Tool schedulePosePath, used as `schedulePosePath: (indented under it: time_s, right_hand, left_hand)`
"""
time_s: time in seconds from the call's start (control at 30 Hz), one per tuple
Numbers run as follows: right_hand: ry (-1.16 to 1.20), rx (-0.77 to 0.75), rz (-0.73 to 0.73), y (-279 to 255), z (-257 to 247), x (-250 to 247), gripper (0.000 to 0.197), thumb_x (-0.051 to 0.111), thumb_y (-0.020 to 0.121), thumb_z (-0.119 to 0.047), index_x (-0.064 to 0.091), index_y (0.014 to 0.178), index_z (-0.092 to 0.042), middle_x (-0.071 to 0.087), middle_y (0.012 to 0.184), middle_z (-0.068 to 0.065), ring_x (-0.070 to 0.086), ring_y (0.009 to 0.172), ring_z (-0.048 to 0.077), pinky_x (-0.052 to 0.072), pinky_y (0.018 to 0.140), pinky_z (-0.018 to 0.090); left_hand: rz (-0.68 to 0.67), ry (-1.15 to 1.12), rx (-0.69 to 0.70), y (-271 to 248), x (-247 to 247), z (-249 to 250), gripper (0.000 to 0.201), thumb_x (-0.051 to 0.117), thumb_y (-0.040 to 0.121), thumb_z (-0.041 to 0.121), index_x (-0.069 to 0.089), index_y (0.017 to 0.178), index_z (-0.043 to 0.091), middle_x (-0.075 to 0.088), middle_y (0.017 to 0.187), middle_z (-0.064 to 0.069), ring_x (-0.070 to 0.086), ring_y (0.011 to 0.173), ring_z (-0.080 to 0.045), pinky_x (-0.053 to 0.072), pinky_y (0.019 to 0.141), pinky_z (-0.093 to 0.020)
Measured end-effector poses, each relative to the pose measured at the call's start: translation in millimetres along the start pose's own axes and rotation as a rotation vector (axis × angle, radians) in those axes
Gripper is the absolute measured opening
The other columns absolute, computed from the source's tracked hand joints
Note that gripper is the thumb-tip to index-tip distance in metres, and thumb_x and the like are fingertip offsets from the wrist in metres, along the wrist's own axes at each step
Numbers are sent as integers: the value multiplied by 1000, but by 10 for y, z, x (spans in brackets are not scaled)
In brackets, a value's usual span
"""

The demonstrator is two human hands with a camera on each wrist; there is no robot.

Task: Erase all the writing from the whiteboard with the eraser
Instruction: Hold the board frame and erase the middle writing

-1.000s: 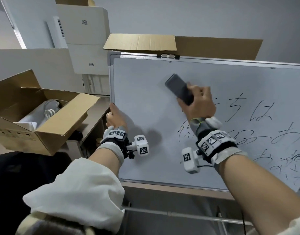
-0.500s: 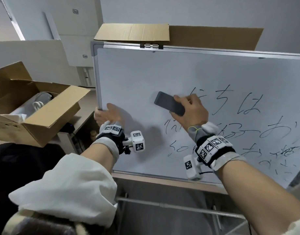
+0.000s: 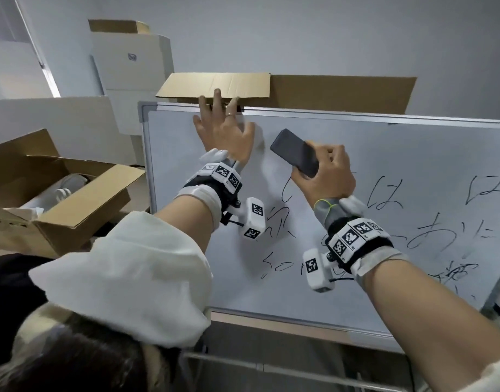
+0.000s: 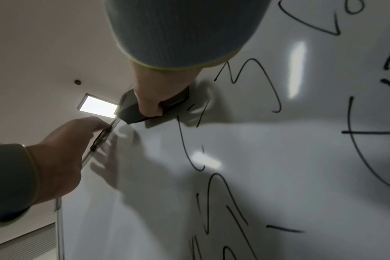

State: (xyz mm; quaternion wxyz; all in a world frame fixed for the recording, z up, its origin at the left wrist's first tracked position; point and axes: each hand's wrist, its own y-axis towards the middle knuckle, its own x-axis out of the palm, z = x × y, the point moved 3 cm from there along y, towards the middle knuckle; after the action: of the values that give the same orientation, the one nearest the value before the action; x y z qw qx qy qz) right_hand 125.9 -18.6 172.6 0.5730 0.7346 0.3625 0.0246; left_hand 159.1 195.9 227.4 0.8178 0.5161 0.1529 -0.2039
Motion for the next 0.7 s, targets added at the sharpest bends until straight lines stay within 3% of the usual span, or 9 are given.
schedulePosePath:
  time_s: [0.07, 0.17, 0.4, 0.47, 0.6, 0.7]
  right_hand:
    - [-14, 12, 16, 31, 103, -21, 52, 72, 70, -40, 60, 121, -36, 52, 111, -1, 54, 99, 20, 42, 57, 26]
    - [6, -19, -15, -28, 205, 33, 56, 77, 69, -41, 60, 122, -37, 52, 109, 0, 58, 91, 20, 44, 58, 26]
    - [25, -207, -384, -770, 224, 348, 58, 84, 59, -45, 64, 114, -39, 53, 97, -5, 60, 74, 19, 54, 55, 34]
    - [11, -239, -361, -677, 225, 298, 58, 84, 59, -44, 65, 114, -38, 55, 96, -4, 60, 76, 19, 54, 54, 33]
    - [21, -52, -93, -117, 309, 23, 57, 82, 64, -44, 64, 118, -37, 55, 102, -2, 60, 83, 18, 50, 62, 27]
    - [33, -63, -100, -80, 333, -38, 57, 80, 65, -45, 63, 118, -36, 54, 103, -1, 61, 83, 20, 53, 63, 30]
  left_hand:
    - [-26, -16, 10, 11, 43, 20, 62, 47, 82, 43, 47, 143, 36, 35, 159, 7, 20, 153, -25, 7, 124, -49]
    - [75, -35, 63, 36, 3, 29, 55, 49, 76, 34, 59, 129, 29, 52, 143, 6, 37, 142, -26, 24, 118, -47]
    - [121, -138, 23, 63, 76, 66, 41, 49, 78, 31, 64, 116, 25, 58, 134, 4, 44, 137, -27, 34, 107, -50]
    - [127, -123, 25, 65, 92, 73, 43, 48, 79, 34, 64, 117, 25, 58, 134, 4, 44, 137, -27, 35, 106, -50]
    - [158, -133, 26, 43, 70, 99, 38, 50, 79, 32, 64, 113, 23, 59, 131, 3, 45, 136, -29, 36, 105, -50]
    - [133, -129, 59, 23, 76, 163, 41, 46, 79, 27, 61, 117, 19, 51, 147, 1, 31, 149, -31, 21, 120, -54]
